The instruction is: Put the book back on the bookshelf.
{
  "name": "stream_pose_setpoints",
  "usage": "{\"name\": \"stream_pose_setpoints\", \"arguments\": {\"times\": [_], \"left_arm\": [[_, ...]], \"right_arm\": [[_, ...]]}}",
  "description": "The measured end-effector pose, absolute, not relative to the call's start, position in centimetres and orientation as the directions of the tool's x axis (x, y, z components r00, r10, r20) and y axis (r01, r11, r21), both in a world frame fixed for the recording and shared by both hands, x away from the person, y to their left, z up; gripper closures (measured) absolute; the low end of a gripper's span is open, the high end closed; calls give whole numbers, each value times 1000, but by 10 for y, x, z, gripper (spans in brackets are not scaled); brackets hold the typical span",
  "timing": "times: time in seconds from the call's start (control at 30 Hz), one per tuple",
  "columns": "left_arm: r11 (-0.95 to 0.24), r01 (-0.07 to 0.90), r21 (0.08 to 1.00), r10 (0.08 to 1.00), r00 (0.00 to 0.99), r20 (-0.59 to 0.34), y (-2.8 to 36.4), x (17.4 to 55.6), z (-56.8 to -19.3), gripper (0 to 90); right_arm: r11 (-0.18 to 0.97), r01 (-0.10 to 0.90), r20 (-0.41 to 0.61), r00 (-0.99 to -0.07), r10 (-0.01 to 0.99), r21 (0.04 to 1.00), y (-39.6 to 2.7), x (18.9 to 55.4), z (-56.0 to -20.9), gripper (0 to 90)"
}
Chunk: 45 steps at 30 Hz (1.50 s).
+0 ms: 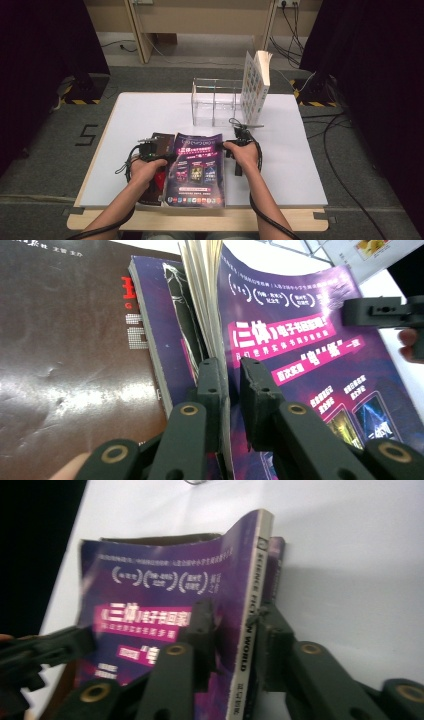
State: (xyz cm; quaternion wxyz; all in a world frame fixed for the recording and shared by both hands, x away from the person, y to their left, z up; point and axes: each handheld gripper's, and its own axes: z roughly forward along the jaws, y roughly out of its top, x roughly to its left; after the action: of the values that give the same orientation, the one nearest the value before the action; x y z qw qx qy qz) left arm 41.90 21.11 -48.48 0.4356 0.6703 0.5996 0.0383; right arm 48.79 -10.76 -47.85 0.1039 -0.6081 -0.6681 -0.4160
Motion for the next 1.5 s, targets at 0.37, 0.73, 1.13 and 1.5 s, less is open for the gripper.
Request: {"name": "stream_pose_setpoints", "arguments": {"times": [0.37,0.73,1.13,1.5], "left_arm": [[91,749,656,844,291,-450,216,418,-487,646],[133,649,750,861,300,-412,233,401,-475,437],[142,563,814,879,307,-365,252,377,-479,410],[148,546,825,877,314,-365,255,372,-484,411]], "right_arm": [[-141,872,705,-273,654,469,-108,478,-468,828],[-171,812,693,-342,635,558,-104,466,-457,830],[-184,707,628,-438,644,682,-101,448,-428,830],[-193,580,537,-509,672,792,-99,432,-401,831]]}}
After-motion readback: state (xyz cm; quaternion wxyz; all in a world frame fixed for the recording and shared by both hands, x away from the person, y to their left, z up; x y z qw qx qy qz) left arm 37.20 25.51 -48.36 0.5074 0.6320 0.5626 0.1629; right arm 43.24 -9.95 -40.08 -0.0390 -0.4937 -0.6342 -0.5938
